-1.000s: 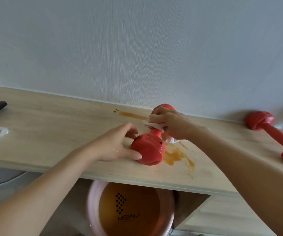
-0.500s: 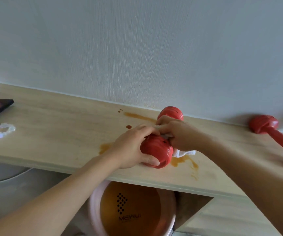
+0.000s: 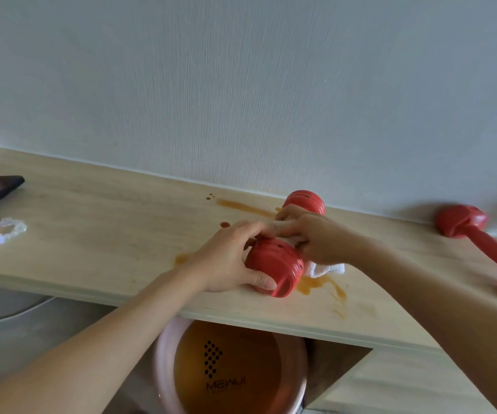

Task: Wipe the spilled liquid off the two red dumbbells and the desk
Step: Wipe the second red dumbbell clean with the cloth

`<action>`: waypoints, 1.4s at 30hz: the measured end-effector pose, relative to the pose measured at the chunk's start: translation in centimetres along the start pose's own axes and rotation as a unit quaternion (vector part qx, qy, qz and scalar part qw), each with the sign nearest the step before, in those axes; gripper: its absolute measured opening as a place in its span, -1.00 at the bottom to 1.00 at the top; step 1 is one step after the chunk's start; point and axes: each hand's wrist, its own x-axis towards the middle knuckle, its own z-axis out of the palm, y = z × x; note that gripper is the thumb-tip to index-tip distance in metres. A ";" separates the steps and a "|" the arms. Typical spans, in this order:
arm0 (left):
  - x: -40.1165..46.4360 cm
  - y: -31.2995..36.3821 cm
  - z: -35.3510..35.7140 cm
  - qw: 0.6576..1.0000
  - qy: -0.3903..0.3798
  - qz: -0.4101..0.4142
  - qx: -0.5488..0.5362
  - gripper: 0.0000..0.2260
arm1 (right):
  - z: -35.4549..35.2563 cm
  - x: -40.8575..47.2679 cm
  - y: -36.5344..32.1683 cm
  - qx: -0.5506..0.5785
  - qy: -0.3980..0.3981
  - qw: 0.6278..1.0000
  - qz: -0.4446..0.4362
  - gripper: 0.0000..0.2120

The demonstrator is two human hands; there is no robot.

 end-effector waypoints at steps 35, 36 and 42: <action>-1.5 -0.6 -2.6 0.998 0.015 -0.060 0.016 -0.48 | 1.8 2.5 -1.8 0.001 0.023 0.999 -0.024 -0.46; -1.6 -0.7 -2.6 0.998 0.016 -0.064 0.017 -0.47 | 1.9 2.0 -2.1 -0.001 0.015 0.999 -0.038 -0.42; -2.0 -0.9 -2.2 0.996 0.009 -0.079 0.029 -0.53 | 1.1 4.4 -0.6 -0.003 0.018 1.000 0.008 -0.30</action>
